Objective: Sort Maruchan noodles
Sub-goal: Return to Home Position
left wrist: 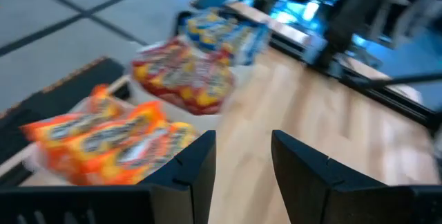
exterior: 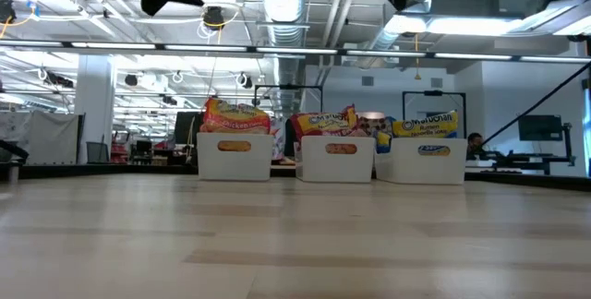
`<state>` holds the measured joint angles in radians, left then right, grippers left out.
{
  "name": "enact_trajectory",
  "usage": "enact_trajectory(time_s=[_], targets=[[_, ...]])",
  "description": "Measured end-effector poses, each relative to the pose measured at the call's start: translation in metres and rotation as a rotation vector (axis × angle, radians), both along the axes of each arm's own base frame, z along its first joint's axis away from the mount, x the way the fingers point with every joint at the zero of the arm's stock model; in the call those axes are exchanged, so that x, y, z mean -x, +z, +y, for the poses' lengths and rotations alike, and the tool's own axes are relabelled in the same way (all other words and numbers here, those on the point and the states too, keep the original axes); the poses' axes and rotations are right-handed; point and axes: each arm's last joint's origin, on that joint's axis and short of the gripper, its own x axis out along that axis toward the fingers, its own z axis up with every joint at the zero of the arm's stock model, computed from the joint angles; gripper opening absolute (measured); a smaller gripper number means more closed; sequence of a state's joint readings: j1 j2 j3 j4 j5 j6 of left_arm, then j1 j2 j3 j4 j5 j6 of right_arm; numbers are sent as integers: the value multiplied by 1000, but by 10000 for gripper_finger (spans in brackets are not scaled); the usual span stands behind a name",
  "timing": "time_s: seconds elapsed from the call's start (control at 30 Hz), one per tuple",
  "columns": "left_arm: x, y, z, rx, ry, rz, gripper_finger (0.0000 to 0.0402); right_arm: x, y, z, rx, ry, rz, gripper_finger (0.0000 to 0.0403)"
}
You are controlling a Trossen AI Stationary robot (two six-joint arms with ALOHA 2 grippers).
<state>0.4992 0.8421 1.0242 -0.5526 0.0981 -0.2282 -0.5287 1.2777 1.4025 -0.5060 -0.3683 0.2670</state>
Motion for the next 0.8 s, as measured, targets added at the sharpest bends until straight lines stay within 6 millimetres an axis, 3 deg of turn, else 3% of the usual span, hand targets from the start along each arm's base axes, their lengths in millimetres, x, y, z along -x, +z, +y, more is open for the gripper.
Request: enact_trajectory(time_s=[0.1,0.23,0.4,0.57,0.8], targets=[[-6,-8,-15,-5,-93,-31,126,-9,2,18,-31,61,-17,235],[-11,-33,-38,15,-222,-116,126,-21,1,46,-38,172,-20,235],[-2,-63,-63,24,-364,-216,126,-29,1,77,-11,299,-17,235],[16,-98,-76,16,-418,-240,126,-29,1,92,-132,312,-7,235],[40,-144,-80,-10,-391,-265,126,-30,3,104,-199,331,-10,235]])
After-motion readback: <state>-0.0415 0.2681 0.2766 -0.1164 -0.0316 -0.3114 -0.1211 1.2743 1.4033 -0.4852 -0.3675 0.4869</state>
